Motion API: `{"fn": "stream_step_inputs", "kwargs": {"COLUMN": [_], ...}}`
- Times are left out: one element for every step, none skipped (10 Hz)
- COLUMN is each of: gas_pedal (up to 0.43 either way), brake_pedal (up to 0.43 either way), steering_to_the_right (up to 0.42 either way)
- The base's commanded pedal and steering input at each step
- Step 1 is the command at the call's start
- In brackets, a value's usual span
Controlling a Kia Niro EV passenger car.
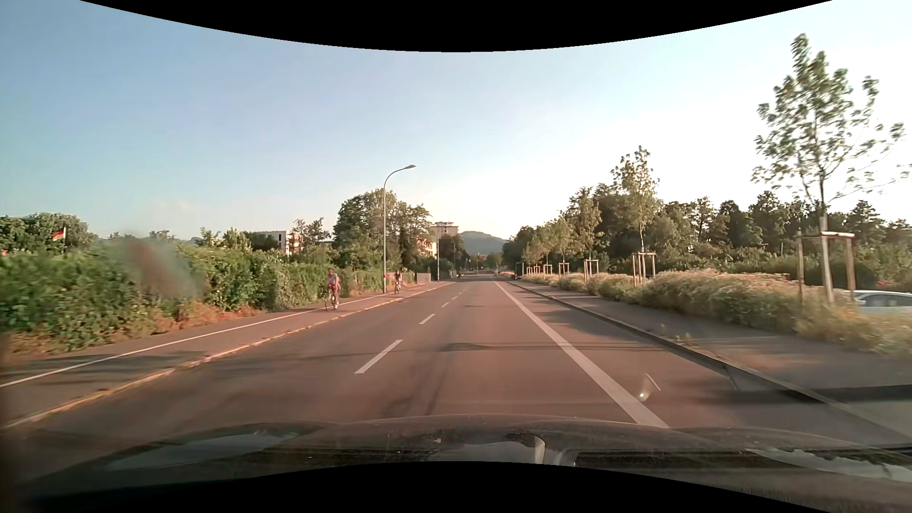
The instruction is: Follow the waypoints while adhering to traffic rules and regulations
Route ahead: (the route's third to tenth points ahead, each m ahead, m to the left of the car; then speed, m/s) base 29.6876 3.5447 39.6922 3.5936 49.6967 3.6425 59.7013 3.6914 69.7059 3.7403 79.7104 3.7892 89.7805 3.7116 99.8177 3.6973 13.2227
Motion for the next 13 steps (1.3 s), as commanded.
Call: {"fn": "stream_step_inputs", "kwargs": {"gas_pedal": [0.098, 0.087, 0.087, 0.087, 0.087, 0.079, 0.079, 0.079, 0.079, 0.079, 0.079, 0.067, 0.067], "brake_pedal": [0.0, 0.0, 0.0, 0.0, 0.0, 0.0, 0.0, 0.0, 0.0, 0.0, 0.0, 0.0, 0.0], "steering_to_the_right": [0.0, 0.0, 0.0, 0.0, 0.0, 0.0, 0.0, -0.001, -0.001, -0.001, -0.002, -0.002, -0.002]}}
